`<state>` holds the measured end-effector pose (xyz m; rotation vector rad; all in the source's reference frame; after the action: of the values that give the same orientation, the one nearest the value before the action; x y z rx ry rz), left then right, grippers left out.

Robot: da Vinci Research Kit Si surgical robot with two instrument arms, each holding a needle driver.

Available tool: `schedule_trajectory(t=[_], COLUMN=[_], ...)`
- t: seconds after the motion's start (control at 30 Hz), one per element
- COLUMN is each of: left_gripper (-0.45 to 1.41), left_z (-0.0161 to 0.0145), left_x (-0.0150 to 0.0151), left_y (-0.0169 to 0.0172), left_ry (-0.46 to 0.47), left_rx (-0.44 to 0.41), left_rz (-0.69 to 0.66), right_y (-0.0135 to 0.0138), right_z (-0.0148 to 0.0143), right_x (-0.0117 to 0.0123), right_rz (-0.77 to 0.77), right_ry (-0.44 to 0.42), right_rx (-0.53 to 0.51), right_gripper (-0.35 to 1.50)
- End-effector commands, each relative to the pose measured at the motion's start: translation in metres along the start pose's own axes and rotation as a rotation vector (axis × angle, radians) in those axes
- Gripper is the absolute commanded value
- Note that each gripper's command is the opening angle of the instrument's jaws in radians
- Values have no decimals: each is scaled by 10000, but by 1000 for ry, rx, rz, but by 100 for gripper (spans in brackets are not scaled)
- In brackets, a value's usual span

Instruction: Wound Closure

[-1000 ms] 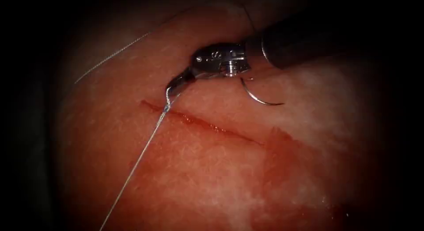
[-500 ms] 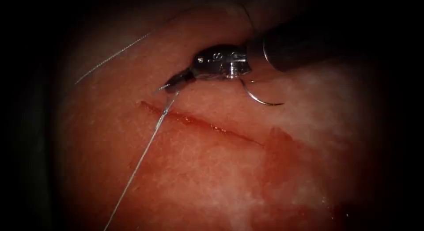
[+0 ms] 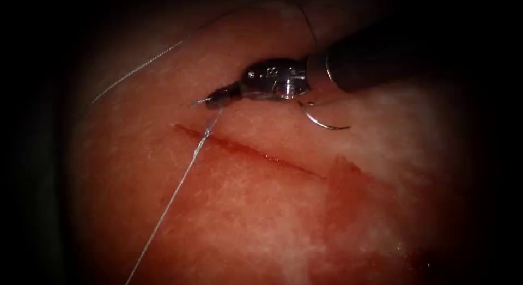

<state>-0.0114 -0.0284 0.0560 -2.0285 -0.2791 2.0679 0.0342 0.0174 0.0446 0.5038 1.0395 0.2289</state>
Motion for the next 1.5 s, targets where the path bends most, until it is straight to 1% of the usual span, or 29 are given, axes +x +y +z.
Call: schedule_trajectory(t=[0.03, 0.1, 0.17, 0.23, 0.27, 0.3, 0.33, 0.37, 0.43, 0.47, 0.5, 0.53, 0.57, 0.6, 0.63, 0.67, 0.7, 0.73, 0.77, 0.9, 1.0, 1.07, 1.13, 1.23, 1.33, 1.37, 1.4, 1.5], left_gripper=[-45, -45, -45, -45, -45, -45, -45, -45, -45, -45, -45, -45, -45, -45, -45, -45, -45, -45, -45, -45, -45, -45, -45, -45, -45, -45, -45, -45], left_z=[8, 9, 12, 16, 18, 20, 22, 23, 26, 28, 29, 32, 34, 38, 40, 47, 49, 53, 60, 72, 76, 76, 77, 77, 78, 78, 78, 79], left_x=[-3, 1, 10, 23, 33, 42, 54, 63, 85, 103, 114, 132, 143, 158, 166, 185, 189, 197, 208, 225, 230, 233, 235, 232, 224, 222, 218, 213], left_y=[12, 9, 2, -8, -16, -22, -29, -35, -48, -59, -66, -77, -84, -96, -101, -118, -122, -130, -143, -175, -191, -205, -219, -240, -258, -261, -267, -277], left_ry=[2, 3, 3, 3, 3, 3, 3, 3, 0, 0, 2, 3, 5, 6, 5, 2, 4, 2, 3, 2, 3, -3, -6, -9, -26, -26, -29, -29], left_rx=[-2, -2, -2, -2, -2, -1, -1, -1, -2, -1, 2, 6, 9, 14, 16, 23, 26, 30, 37, 44, 49, 44, 43, 42, 40, 40, 39, 41], left_rz=[-10, -14, -30, -14, -1, 13, 25, 39, 64, 93, 105, 128, 140, 164, 174, 199, 200, 214, 223, 260, 271, 285, 289, 298, 295, 295, 295, 295], right_y=[-14, -18, -27, -35, -40, -44, -47, -49, -52, -54, -55, -56, -56, -58, -62, -70, -74, -79, -93, -121, -138, -145, -147, -146, -143, -142, -143, -146], right_z=[17, 19, 22, 21, 19, 17, 14, 11, -1, -15, -26, -47, -56, -73, -83, -96, -100, -102, -104, -98, -88, -77, -66, -49, -32, -24, -16, 9], right_x=[-8, -8, -7, -6, -5, -4, -2, -1, 5, 10, 13, 19, 21, 24, 24, 24, 25, 25, 27, 32, 37, 42, 48, 57, 62, 61, 61, 57], right_rz=[0, 0, 3, 8, 44, 82, 132, 166, 245, 287, 307, 344, 365, 362, 365, 363, 355, 357, 367, 357, 315, 301, 283, 257, 222, 210, 205, 182], right_ry=[13, 24, 69, 112, 138, 157, 172, 182, 207, 234, 254, 272, 280, 293, 303, 303, 297, 294, 300, 310, 312, 315, 321, 331, 339, 342, 343, 351], right_rx=[31, 31, 39, 45, 19, -12, -35, -55, -97, -127, -144, -186, -203, -237, -255, -288, -308, -317, -303, -295, -263, -253, -224, -201, -184, -185, -183, -161], right_gripper=[-35, -35, -35, -35, 26, 78, 109, 126, 140, 140, 140, 140, 140, 138, 136, 135, 136, 140, 140, 143, 128, 126, 120, 103, 67, 51, 41, -1])
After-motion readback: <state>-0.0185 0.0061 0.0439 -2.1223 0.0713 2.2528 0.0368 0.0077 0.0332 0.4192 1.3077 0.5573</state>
